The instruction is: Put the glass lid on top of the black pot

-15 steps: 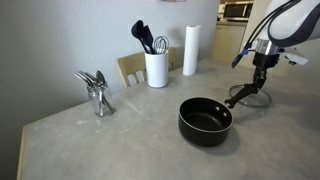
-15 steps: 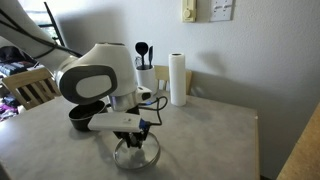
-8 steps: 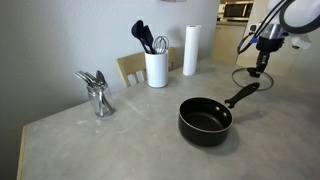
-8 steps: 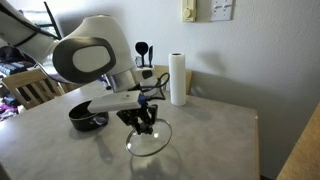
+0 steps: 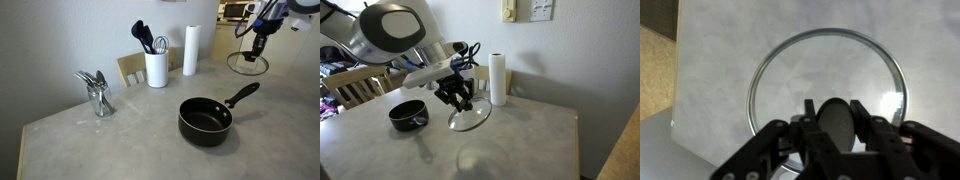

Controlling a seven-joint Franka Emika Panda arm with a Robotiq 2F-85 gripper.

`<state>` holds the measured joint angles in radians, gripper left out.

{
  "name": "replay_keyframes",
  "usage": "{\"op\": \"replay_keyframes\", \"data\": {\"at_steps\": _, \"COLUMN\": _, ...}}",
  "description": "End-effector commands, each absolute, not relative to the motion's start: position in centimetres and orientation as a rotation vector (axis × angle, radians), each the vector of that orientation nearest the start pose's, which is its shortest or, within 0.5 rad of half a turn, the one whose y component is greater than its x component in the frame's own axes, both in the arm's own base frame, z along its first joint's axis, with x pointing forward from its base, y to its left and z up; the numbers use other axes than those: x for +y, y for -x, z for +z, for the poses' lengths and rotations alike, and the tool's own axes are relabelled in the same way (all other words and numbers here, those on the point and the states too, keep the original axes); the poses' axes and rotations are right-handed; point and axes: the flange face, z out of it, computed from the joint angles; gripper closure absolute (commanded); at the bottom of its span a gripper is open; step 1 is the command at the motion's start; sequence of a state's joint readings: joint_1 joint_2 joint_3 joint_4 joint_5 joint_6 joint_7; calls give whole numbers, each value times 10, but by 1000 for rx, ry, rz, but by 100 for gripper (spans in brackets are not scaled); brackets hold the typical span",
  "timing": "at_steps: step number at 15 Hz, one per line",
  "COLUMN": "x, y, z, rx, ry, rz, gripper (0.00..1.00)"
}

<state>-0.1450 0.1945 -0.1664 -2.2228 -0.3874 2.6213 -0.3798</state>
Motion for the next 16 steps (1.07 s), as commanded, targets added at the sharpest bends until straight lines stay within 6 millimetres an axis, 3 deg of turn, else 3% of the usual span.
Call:
{"op": "replay_keyframes", "data": {"at_steps": 1, "x": -143, "y": -553, "z": 333, "rx": -776, "ry": 3379, "rz": -179, "gripper": 86}}
{"op": "replay_keyframes", "data": {"at_steps": 9, "x": -70, "y": -585, "z": 350, "rx": -1077, "ry": 3245, "rz": -92, "gripper": 86}}
{"op": "replay_keyframes", "data": {"at_steps": 16, "x": 14, "y": -580, "z": 328, "rx": -1218, "ry": 3125, "rz": 45, "gripper": 86}}
